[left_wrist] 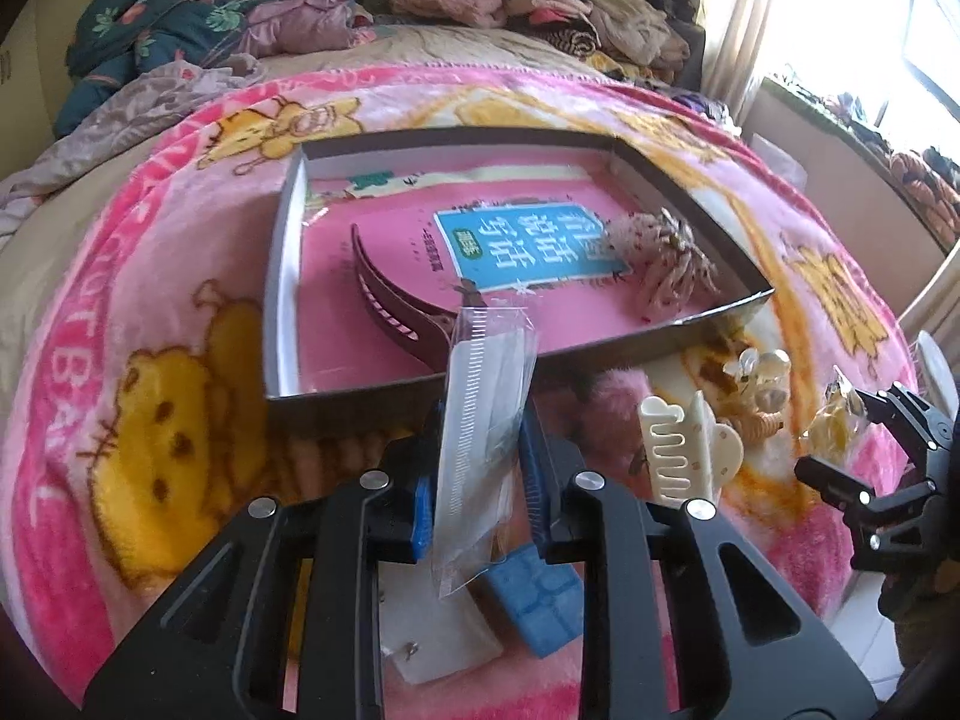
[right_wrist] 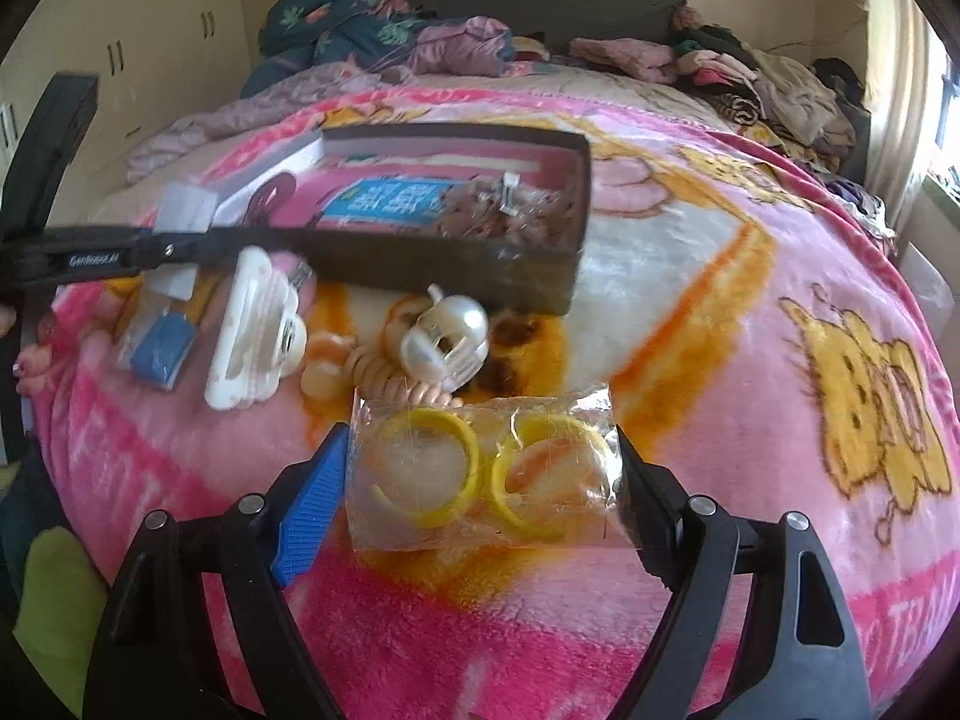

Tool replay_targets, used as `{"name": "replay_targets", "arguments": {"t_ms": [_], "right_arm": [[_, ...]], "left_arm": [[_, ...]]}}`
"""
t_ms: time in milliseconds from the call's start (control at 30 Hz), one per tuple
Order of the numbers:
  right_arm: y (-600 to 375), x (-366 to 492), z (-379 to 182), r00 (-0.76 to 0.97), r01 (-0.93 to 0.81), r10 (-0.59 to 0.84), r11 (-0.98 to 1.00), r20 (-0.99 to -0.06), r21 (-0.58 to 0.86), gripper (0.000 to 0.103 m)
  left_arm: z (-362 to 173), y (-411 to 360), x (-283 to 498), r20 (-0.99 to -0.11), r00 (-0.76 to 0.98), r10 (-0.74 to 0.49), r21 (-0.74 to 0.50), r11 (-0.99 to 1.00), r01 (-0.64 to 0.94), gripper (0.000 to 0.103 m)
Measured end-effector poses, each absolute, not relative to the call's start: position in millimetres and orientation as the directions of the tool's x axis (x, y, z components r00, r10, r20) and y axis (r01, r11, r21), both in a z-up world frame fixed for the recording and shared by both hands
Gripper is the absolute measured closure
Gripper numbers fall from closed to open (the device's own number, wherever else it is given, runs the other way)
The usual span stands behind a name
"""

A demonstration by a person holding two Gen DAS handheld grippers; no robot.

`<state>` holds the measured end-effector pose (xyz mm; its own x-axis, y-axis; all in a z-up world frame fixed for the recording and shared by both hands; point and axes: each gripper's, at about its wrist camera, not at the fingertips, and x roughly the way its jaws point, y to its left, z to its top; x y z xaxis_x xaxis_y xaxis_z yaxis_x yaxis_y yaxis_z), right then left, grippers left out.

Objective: Organize jewelry
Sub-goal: 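Grasp the bag of yellow bangles with the right tool while the left tool grasps the clear packet, then lower the bangle bag and clear packet into the grey tray and open both tools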

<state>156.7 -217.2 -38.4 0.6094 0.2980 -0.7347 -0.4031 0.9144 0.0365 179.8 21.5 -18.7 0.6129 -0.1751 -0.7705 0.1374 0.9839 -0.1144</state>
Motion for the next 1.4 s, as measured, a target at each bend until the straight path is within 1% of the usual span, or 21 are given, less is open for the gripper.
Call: {"name": "replay_targets", "arguments": {"t_ms": [300, 800, 1067, 1400], "right_arm": [[-210, 157, -15, 0.626, -0.408, 0.328, 0.911, -0.707, 0.061, 0.023], [-166, 178, 16, 0.621, -0.479, 0.414, 0.872, -0.665, 0.095, 0.023], [-151, 203, 20, 0.616, -0.499, 0.445, 0.859, -0.650, 0.115, 0.023], [-147, 239, 9, 0.606, -0.477, 0.430, 0.870, -0.670, 0.127, 0.023]], "left_arm": [[2, 38, 166, -0.733, 0.652, -0.191, -0.148, 0.981, 0.122, 0.087], [21, 72, 162, -0.712, 0.686, -0.153, -0.161, 0.986, 0.054, 0.087], [25, 80, 173, -0.708, 0.692, -0.137, -0.164, 0.986, 0.028, 0.087], [31, 77, 200, -0.706, 0.692, -0.147, -0.175, 0.984, 0.031, 0.087]]}}
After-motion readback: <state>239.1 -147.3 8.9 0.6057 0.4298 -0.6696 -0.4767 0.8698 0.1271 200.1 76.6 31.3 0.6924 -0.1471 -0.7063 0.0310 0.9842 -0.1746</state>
